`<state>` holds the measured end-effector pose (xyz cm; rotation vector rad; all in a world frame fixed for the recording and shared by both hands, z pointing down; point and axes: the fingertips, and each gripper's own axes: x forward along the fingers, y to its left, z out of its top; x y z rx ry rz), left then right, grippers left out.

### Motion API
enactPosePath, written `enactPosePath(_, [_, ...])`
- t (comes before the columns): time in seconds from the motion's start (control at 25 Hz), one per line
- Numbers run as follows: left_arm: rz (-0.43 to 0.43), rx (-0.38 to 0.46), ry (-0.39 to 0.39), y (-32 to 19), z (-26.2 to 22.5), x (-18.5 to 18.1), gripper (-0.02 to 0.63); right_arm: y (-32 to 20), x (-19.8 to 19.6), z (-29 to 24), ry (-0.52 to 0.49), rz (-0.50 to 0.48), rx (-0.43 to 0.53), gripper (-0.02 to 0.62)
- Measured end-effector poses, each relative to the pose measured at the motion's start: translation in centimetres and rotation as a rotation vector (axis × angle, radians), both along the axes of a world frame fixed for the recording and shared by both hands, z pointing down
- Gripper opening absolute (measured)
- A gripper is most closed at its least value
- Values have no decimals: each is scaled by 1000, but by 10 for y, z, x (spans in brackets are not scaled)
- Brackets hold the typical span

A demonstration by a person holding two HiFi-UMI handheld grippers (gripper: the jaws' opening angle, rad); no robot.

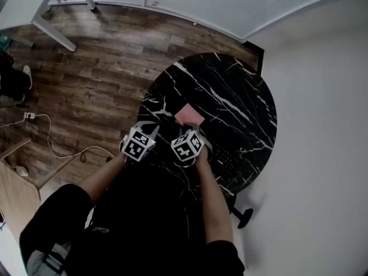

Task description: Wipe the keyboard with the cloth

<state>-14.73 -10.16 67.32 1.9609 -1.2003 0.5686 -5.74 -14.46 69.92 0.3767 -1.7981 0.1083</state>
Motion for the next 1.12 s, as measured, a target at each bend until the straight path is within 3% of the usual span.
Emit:
enactPosePath(0.24, [29,-1,5,4,1,5,-3,31,1,2,-1,-41,-7,9])
enactPosePath(0.56, [54,-17,-7,13,11,1,-3,56,2,5,-3,-19,-22,9])
enactPosePath(1.12, [-15,9,-53,50,-3,-13,-3,115,-1,26,-12,14,-16,9])
